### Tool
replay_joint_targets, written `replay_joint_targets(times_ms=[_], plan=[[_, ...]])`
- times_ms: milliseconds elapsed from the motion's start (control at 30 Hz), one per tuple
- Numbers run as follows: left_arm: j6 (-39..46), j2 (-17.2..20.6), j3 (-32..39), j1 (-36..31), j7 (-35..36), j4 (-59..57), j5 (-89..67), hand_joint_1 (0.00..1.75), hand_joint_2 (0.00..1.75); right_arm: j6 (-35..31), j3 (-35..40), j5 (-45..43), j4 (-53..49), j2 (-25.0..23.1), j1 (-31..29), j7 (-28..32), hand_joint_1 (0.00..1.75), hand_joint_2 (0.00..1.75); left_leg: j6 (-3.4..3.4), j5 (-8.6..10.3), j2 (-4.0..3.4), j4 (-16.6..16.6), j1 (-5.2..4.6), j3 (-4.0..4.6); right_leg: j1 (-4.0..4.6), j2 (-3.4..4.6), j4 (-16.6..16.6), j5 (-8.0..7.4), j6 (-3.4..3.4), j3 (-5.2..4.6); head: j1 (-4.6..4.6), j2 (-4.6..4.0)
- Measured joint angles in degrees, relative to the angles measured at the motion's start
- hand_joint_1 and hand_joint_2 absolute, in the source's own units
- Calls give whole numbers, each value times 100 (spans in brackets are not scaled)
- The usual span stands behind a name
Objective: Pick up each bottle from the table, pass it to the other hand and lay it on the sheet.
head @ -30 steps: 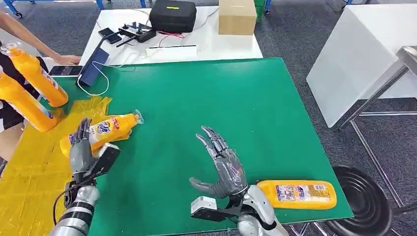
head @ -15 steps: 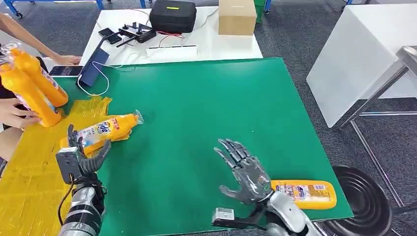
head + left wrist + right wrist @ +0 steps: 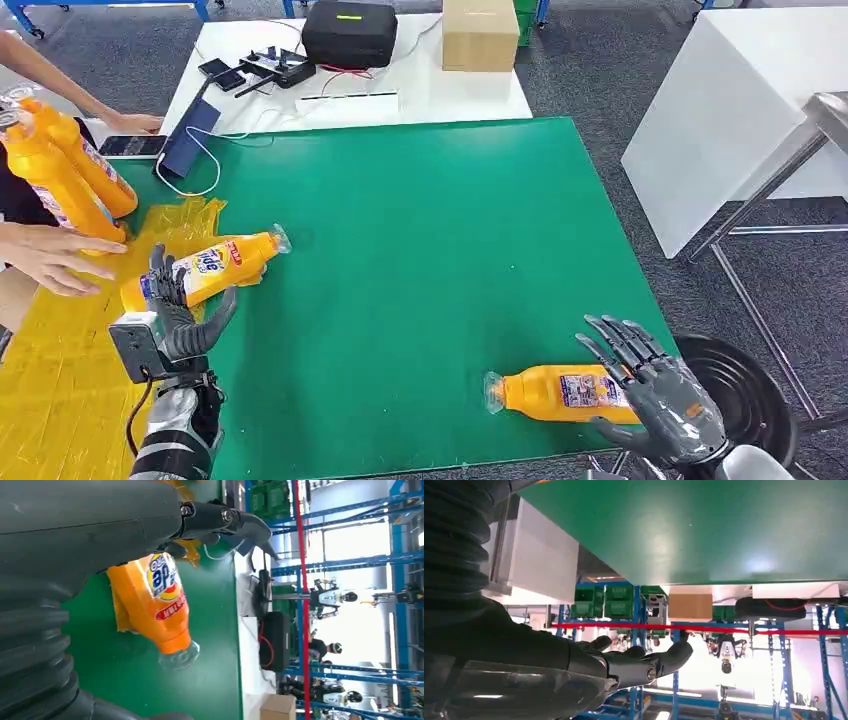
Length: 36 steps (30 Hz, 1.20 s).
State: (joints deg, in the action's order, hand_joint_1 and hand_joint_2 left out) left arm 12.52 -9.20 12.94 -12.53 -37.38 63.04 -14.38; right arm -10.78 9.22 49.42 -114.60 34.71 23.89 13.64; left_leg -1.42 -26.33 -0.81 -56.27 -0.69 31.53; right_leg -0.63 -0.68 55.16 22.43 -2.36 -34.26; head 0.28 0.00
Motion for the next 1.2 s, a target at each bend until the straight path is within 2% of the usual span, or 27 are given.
replay_joint_targets(times_ms=[100, 400, 567, 733, 1000, 1200], plan=[[-24, -13, -89, 63, 0, 115, -8, 0, 175, 20, -120, -24, -122, 50, 155, -113, 0, 175, 0, 2, 0, 0, 0, -7, 1, 0, 0, 0, 0, 3, -2, 0], [30, -44, -939, 374, 109, 926, -289, 0, 175, 557, -1081, -632, -607, 367, 1355, -181, 0, 175, -8, -4, 6, 0, -10, 1, -9, -4, 0, 9, -13, 5, 0, 0], [44, -44, -1259, 451, 138, 1185, -295, 0, 175, 673, -1342, -640, -673, 426, 1602, -225, 0, 175, -11, -7, 3, 0, -13, -3, -12, -1, 0, 9, -14, 5, -2, 0], [78, -39, -1501, 489, 201, 1346, -295, 0, 175, 844, -1209, -81, -379, 448, 1365, -614, 0, 175, -11, -6, 1, 1, -12, -7, -11, 0, 0, 8, -14, 8, 0, 0], [94, -35, -1696, 489, 264, 1359, -286, 0, 175, 815, -465, 313, 707, 446, 540, -927, 0, 175, -11, -4, 0, 0, -12, -10, -11, 2, 0, 8, -14, 10, -4, 0], [83, -33, -1755, 489, 271, 1359, -280, 0, 175, 806, -94, 407, 1288, 411, 136, -1036, 0, 175, -11, -4, 2, 0, -12, -7, -10, 1, 0, 9, -14, 9, -2, 0]])
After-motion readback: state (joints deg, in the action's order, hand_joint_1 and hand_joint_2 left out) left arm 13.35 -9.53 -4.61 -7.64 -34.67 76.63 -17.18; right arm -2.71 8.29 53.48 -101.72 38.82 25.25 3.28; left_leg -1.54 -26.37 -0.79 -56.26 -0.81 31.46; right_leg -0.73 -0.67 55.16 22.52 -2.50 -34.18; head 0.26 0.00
